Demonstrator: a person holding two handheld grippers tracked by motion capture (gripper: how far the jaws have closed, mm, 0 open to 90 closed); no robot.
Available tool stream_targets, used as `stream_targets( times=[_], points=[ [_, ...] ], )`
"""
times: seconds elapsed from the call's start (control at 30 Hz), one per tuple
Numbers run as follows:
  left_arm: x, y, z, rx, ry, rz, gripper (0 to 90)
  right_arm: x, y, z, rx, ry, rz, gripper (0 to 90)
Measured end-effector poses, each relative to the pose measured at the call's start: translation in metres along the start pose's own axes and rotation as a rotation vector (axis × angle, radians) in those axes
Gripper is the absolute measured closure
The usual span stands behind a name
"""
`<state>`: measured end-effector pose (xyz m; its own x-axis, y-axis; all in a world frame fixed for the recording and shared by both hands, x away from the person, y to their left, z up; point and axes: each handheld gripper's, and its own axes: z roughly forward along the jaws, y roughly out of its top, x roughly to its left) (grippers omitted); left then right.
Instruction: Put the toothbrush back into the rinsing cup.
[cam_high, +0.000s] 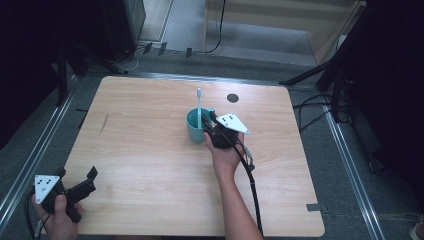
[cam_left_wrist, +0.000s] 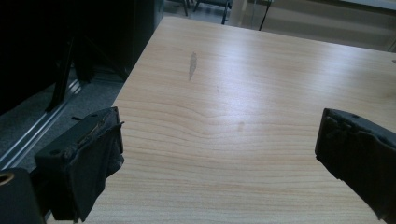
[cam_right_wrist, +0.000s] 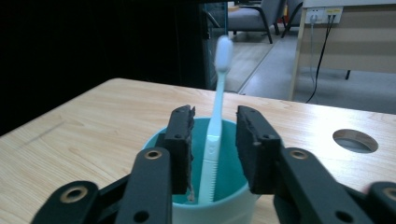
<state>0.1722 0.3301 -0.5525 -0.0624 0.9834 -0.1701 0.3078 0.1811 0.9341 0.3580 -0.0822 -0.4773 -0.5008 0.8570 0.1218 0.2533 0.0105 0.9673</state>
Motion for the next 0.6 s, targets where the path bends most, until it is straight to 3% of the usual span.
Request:
stream_targets(
  times=[0.1, 0.2, 0.27, 0.47, 0.6],
  points=[
    [0.0, 0.0, 0.0, 0.0, 0.0, -0.001, 1.1, -0.008, 0.001, -0.008, -0.001, -0.01, 0.018, 66.0],
    [0.0, 0.0, 0.0, -0.001, 0.0, -0.004, 1.1, -0.016, -0.001, -0.016, -0.015, -0.077, -0.024, 64.4],
    [0.0, 0.0, 0.0, -0.001, 0.001, -0.005, 1.2, -0.023, -0.002, -0.023, -0.012, -0.076, -0.01, 62.5],
    [0.0, 0.0, 0.0, -0.001, 0.003, -0.004, 1.2, -0.04, -0.009, -0.04, -0.014, -0.129, -0.023, 39.1],
    [0.0, 0.0, 0.0, 0.0, 0.004, -0.003, 1.1, -0.052, -0.014, -0.052, 0.011, -0.16, 0.006, 22.8]
  ],
)
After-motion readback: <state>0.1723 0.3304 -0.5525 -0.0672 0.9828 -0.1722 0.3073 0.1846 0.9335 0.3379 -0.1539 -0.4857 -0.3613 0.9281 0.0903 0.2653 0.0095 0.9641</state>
